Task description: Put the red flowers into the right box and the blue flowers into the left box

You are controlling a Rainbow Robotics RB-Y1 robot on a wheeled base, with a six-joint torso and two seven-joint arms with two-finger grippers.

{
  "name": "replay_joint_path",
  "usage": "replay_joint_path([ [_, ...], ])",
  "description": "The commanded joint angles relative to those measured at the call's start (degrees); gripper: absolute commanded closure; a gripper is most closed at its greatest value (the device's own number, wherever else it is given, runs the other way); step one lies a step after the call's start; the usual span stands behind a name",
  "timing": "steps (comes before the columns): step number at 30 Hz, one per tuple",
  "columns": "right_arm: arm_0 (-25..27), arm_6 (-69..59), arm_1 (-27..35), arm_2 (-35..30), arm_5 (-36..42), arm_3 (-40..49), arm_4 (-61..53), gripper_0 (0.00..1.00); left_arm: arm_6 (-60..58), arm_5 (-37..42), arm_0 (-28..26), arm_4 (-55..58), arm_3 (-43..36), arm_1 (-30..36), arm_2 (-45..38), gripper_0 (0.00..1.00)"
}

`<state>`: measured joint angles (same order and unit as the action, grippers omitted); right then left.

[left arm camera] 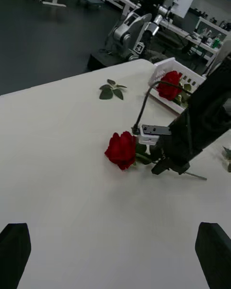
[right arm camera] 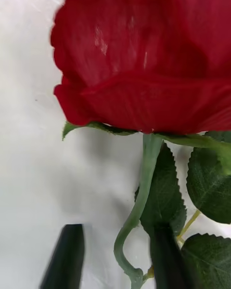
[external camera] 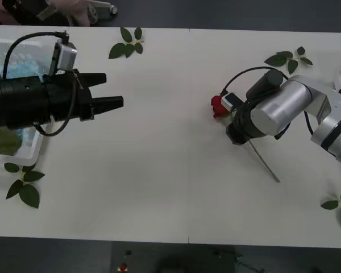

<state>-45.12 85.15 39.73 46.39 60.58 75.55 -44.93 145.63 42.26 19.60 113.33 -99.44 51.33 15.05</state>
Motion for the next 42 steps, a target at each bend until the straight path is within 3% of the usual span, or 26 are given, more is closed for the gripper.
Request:
replay_joint_path([
  [1, -1.72, -2.18, -0.09, -0.86, -1.08, -0.32, 0.28, 1.00, 2.02, -0.78, 0.88, -4.70, -3.39, -1.85, -1.16, 0.00],
  [9, -2.69, -2.62, 0.17, -0.95, -1.25, -1.63, -0.25, 1.00, 1.23, -0.60, 3.25, -11.99, -9.72, -4.48, 2.53, 0.00],
  [14, -4.27, -3.50, 3.86, -4.90, 0.59, -0.84, -7.01, 1.00, 1.32, -0.51, 2.81, -11.82, -11.21, -4.40, 3.41, 0.00],
  [22, -9.37, -2.35, 16.87, -21.43, 18.35, 0.30, -18.09, 1.00, 1.23, -0.51, 2.90, -10.23, -11.74, -4.48, 4.64, 0.00],
  [28, -10.51, 4.24, 23.73, -27.75, 25.99, -0.67, -9.21, 1.00, 1.23, -0.51, 2.90, -10.23, -11.74, -4.48, 4.64, 0.00],
  [34, -10.51, 6.79, 25.92, -27.75, 22.83, -9.63, -1.92, 1.00, 1.23, -0.51, 2.90, -10.23, -11.74, -4.48, 4.64, 0.00],
  [42, -10.51, 13.91, 24.78, -25.91, 8.50, -25.36, 2.83, 1.00, 1.23, -0.51, 2.90, -10.23, -11.74, -4.48, 4.64, 0.00],
])
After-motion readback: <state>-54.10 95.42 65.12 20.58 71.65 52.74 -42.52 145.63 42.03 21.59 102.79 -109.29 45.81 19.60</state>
